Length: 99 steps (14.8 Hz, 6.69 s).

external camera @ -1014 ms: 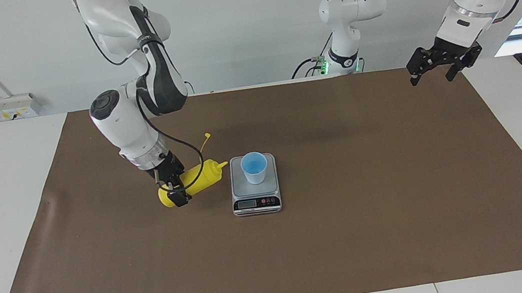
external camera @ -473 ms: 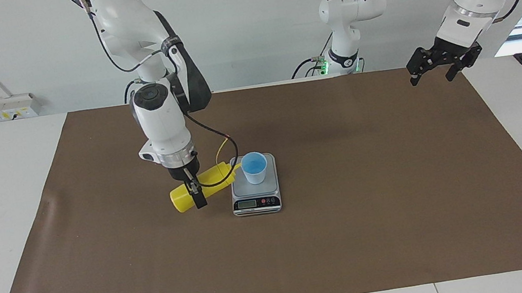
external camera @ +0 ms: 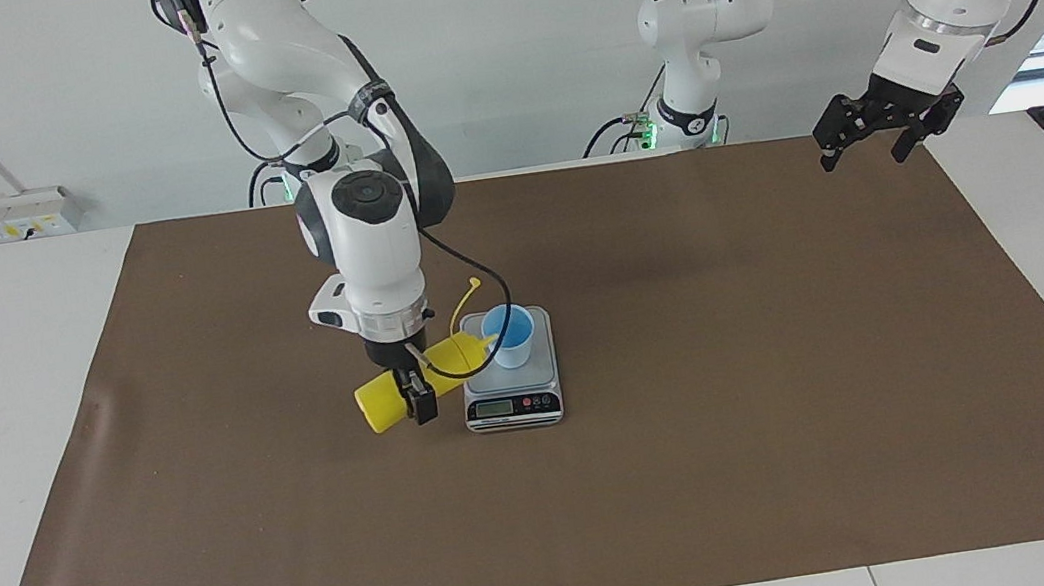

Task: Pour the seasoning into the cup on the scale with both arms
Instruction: 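Lift the yellow bottle with the right gripper and carry it over the cup, then tilt the bottle nozzle down over the blue cup with the right gripper, then carry the bottle back away from the scale with the right gripper, then lay the bottle down on the table and open the right gripper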

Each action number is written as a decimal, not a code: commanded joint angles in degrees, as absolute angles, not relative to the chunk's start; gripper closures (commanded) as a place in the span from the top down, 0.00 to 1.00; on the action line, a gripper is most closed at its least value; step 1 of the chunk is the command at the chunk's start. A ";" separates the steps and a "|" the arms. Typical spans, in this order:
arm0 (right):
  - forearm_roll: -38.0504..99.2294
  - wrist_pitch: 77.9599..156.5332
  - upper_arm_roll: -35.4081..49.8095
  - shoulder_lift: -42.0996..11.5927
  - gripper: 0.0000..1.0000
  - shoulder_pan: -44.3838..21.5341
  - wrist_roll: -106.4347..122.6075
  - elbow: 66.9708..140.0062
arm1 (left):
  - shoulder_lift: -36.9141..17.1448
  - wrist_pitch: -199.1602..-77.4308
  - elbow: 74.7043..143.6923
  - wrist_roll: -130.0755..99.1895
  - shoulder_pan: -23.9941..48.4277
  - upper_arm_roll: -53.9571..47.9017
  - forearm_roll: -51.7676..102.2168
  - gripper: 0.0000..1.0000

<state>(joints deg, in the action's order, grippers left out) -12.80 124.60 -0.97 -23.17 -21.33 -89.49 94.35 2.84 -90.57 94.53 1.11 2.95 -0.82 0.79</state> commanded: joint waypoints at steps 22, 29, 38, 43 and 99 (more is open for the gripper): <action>-24.61 113.20 0.88 -27.07 0.00 -23.91 -92.81 85.17 | 3.34 -89.82 94.75 2.11 2.11 -1.23 1.49 1.00; -19.43 109.17 1.14 -28.74 0.00 -22.94 -92.81 80.17 | 3.34 -89.82 94.75 2.11 2.11 -1.23 1.49 1.00; 12.25 107.68 1.23 -25.14 0.00 -4.60 -82.46 77.78 | 3.34 -89.82 94.75 2.11 2.11 -1.23 1.49 1.00; 41.69 102.57 1.14 -21.37 0.00 11.48 -74.82 84.87 | 3.34 -89.82 94.75 2.11 2.11 -1.23 1.49 1.00; 56.99 85.54 0.26 -26.19 1.00 42.09 -32.43 104.72 | 3.34 -89.82 94.75 2.11 2.11 -1.23 1.49 1.00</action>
